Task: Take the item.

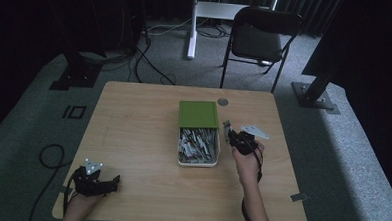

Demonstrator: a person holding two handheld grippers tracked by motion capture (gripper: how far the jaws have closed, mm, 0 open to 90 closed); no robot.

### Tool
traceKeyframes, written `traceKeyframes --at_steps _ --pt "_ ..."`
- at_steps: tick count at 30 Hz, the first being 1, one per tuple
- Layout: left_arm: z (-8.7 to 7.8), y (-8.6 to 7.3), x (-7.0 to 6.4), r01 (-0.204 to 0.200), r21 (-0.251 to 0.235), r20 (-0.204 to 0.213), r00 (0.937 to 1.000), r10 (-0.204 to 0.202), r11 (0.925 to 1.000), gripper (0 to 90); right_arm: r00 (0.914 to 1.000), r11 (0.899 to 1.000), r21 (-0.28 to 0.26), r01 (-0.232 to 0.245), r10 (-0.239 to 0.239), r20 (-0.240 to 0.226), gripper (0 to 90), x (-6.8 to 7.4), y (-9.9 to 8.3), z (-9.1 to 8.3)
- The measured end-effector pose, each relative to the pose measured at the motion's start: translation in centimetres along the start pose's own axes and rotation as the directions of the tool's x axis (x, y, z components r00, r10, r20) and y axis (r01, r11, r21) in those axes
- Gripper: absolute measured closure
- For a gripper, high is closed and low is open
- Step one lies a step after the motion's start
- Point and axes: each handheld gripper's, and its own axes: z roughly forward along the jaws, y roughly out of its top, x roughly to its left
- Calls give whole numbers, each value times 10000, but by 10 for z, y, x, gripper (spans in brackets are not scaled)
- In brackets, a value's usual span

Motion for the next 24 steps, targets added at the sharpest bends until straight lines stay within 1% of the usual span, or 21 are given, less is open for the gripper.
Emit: traceKeyframes --at_steps 3,7,10,12,14,16,18,19,24 --pt "0 0 0 3 -4 0 10000 -3 10000 13 9998 9997 166 -193 194 -50 880 -2 -4 7" --pt "0 0 0 1 -3 1 10000 -1 10000 13 9989 9978 462 -465 463 60 879 -8 -8 14" --pt "0 0 0 2 -4 0 10000 -2 10000 13 9986 9966 646 -513 503 168 878 -13 -11 17" --pt "0 0 0 2 -4 1 10000 -2 10000 13 9966 9942 687 -822 816 113 877 -18 -15 19" --pt "0 0 0 1 -3 2 10000 -1 10000 13 9961 9936 724 -866 850 247 873 -23 -18 19" --pt "0 0 0 2 -2 1 10000 -2 10000 13 9929 9909 714 -1145 1118 411 840 -28 -20 18" --pt "0 0 0 3 -4 0 10000 -3 10000 13 9948 9929 795 -882 838 579 817 -33 -22 19" --pt "0 0 0 3 -4 0 10000 -3 10000 13 9944 9921 874 -901 848 630 805 -36 -23 19" --pt "0 0 0 3 -5 0 10000 -3 10000 13 9941 9924 1156 -424 304 1039 692 -48 -28 22"
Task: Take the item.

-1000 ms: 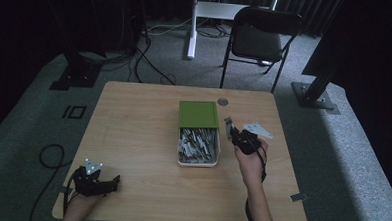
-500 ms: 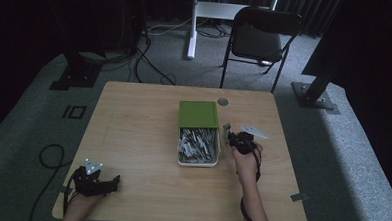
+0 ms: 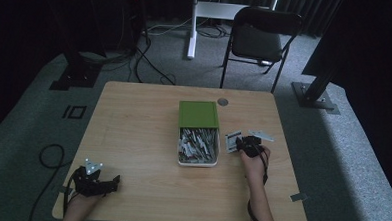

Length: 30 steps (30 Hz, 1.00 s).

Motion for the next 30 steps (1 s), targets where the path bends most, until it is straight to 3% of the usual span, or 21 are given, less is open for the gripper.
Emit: traceKeyframes --at_steps 7,12,22,30 --pt "0 0 0 0 1 2 10000 0 10000 13 9956 9951 468 877 -890 280 537 -7 -6 6" --pt "0 0 0 -11 9 1 10000 11 10000 13 9962 9957 511 777 -796 356 436 -11 -10 -1" --pt "0 0 0 -13 9 1 10000 13 10000 13 9964 9963 456 728 -746 405 375 -25 -20 -20" --pt "0 0 0 -30 16 -2 10000 30 10000 13 9932 9954 528 798 -839 806 304 -37 -28 -39"
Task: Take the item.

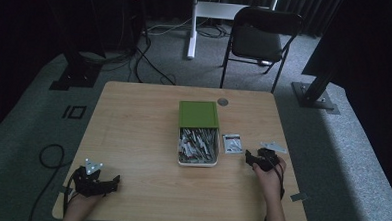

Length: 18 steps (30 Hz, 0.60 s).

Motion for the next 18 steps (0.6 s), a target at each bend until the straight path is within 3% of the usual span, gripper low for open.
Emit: traceKeyframes --at_steps 7,15,18 --pt "0 0 0 -3 4 0 10000 3 10000 13 9988 9988 -63 -479 480 129 216 -14 -8 -14" --pt "0 0 0 0 1 -1 10000 0 10000 13 9985 9991 226 -363 354 413 188 -24 -18 -25" --pt "0 0 0 0 0 0 10000 0 10000 13 9947 9944 570 -887 854 568 189 -26 -23 -28"
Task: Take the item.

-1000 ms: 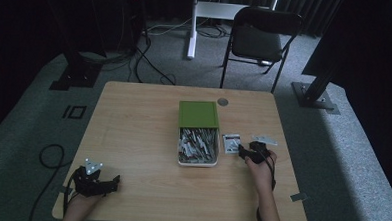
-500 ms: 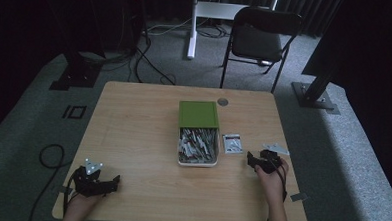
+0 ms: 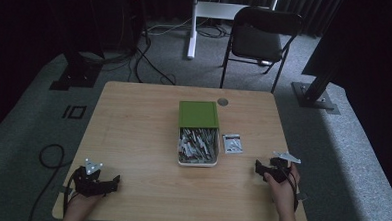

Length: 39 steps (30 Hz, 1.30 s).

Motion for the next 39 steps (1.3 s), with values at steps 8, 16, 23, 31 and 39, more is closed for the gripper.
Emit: traceKeyframes --at_steps 8,16,23,31,39 --pt "0 0 0 -2 1 -1 10000 2 10000 13 9995 9996 -243 128 -121 281 181 -6 -14 -5" --pt "0 0 0 -1 1 -1 10000 1 10000 13 9982 9992 -153 357 -349 482 171 -7 -28 -9" --pt "0 0 0 -3 2 0 10000 3 10000 13 9992 9997 -230 12 -3 398 146 -7 -34 -18" --pt "0 0 0 -5 4 -1 10000 5 10000 13 9984 9999 -103 123 -118 552 140 -7 -41 -21" --pt "0 0 0 -6 4 0 10000 6 10000 13 9985 9998 -54 172 -169 513 125 -6 -41 -21"
